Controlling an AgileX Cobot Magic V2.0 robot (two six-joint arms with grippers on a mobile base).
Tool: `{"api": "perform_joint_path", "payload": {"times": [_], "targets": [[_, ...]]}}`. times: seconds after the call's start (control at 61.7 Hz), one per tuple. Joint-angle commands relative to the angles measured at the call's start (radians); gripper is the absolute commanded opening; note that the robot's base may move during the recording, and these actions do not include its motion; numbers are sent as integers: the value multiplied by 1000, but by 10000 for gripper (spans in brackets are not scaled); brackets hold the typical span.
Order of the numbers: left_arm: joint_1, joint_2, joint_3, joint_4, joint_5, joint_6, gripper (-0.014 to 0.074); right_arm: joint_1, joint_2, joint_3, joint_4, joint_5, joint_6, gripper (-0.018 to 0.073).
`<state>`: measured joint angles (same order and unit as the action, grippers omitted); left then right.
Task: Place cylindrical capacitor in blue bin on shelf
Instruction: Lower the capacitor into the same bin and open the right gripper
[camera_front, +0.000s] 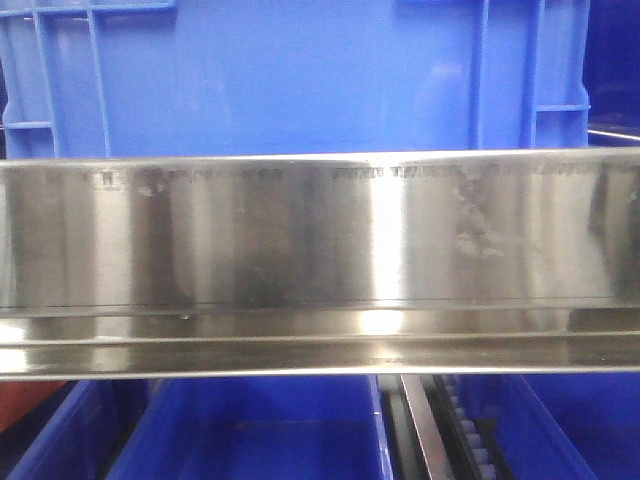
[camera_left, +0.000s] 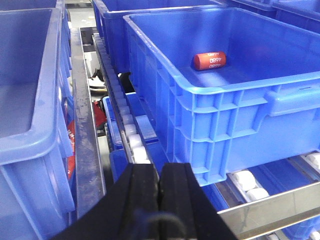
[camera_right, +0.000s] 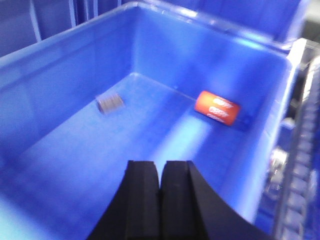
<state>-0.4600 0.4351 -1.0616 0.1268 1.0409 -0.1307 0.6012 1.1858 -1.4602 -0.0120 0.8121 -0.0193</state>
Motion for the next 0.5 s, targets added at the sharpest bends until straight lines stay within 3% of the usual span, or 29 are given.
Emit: {"api": "perform_joint_path", "payload": {"times": [0.0,0.178,0.486], "targets": [[2,-5,2,14,-41,-8,-111,-1,-106,105,-16,-94,5,-162],[2,-5,2,36,-73,-8,-111,-1,-336,319,-18,-224,5,-162],[2,-5,18,54,-80,-8,-111,-1,-665,589,-37,-293,5,-162]]}}
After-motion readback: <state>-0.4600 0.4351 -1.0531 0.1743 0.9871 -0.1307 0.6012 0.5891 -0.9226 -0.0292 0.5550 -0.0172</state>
